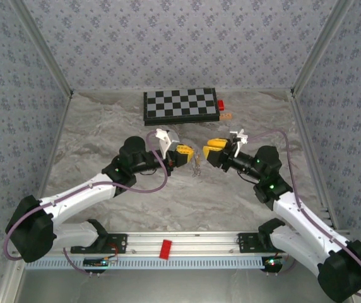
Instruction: Put the keys on the keyring
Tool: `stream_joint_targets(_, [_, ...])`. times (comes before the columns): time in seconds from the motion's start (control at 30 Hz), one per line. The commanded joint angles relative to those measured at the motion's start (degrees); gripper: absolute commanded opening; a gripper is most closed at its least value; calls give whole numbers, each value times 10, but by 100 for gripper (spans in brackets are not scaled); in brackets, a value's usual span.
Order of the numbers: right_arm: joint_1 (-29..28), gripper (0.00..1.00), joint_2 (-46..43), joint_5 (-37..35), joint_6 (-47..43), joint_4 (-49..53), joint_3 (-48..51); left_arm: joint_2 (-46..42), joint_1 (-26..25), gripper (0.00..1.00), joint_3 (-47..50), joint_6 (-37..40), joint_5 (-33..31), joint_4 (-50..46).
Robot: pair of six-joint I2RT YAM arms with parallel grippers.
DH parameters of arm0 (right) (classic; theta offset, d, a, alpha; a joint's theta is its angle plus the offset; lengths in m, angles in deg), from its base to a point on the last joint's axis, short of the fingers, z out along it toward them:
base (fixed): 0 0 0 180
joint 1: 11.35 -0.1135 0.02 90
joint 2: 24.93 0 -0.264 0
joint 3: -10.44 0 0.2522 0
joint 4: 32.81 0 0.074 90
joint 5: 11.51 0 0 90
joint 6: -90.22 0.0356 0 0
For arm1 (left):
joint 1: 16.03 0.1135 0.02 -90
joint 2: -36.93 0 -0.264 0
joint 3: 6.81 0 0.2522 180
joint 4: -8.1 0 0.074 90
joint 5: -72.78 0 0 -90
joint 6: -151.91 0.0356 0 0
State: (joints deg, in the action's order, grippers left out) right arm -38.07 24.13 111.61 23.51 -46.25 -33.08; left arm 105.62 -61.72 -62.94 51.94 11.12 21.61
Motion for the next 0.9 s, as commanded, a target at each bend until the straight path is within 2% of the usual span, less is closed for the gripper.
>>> stream_joint_targets(0.0, [-8,41,5,31,14,-33,-23,-5,4,0,-13,-11,15,30])
stream_joint_targets(0.17, [-18,38,4,31,3,-24,-23,-10,4,0,-12,-16,13,29])
stream_joint_targets(0.37, [-36,29,17,21,-19,-19,-19,-20,3,0,-16,-18,13,19])
stream_joint_targets(0.87, [-42,22,46,35,-29,-25,-26,-20,-1,0,-20,-21,21,15])
